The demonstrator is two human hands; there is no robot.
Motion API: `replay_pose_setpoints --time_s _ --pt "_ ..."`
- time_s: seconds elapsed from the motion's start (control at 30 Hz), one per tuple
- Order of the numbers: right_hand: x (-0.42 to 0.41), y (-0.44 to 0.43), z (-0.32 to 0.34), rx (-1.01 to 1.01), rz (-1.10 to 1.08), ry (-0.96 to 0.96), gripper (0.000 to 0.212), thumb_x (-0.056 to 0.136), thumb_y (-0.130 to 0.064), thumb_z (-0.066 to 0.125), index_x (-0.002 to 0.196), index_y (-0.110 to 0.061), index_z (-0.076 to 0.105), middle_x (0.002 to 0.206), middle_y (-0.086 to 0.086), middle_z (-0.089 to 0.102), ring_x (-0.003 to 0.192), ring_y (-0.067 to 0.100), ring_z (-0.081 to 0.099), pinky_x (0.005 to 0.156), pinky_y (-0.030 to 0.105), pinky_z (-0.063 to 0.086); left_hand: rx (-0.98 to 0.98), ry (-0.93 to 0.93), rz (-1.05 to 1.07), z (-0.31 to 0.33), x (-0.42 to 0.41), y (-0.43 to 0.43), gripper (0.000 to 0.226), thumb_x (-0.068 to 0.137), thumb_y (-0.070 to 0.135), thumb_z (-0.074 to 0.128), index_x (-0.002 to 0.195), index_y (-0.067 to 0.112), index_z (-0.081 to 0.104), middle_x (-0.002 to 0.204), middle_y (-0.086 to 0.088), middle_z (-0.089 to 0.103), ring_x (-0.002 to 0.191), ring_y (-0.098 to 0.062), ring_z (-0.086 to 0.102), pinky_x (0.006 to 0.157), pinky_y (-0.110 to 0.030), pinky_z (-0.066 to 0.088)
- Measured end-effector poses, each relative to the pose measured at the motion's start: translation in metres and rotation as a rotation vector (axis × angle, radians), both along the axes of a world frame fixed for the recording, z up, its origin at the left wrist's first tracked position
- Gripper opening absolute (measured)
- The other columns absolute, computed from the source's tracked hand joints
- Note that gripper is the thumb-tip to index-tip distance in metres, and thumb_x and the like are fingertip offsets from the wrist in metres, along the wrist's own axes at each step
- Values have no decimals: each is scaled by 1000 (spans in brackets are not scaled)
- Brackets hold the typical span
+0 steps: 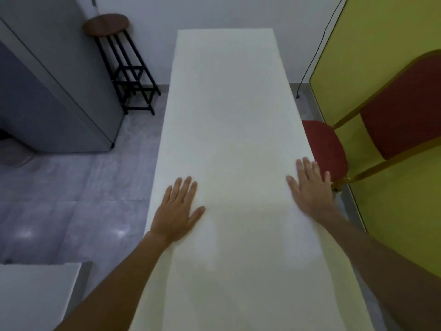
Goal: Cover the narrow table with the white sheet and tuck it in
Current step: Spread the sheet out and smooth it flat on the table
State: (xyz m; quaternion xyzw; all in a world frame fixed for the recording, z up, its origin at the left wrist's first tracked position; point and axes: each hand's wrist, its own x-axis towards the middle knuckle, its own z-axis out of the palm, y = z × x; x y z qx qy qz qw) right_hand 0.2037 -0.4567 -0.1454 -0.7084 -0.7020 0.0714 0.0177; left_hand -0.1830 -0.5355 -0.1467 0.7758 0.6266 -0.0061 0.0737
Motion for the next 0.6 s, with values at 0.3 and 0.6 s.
replay_pose_setpoints --time_s 0.3,0.6 --pt "-49 -71 13 90 5 112 69 104 -46 25 152 4 29 157 27 31 146 44 28 119 60 21 19 -127 106 14 46 -63 63 100 39 29 148 -2 31 157 -23 23 148 -38 15 118 -54 19" --pt "-55 -134 4 22 77 120 70 104 -50 27 155 -2 25 163 17 25 152 32 19 124 53 13 -33 -78 -50 12 94 -105 66 102 47 23 154 7 21 162 -11 14 151 -28 6 120 -49 16"
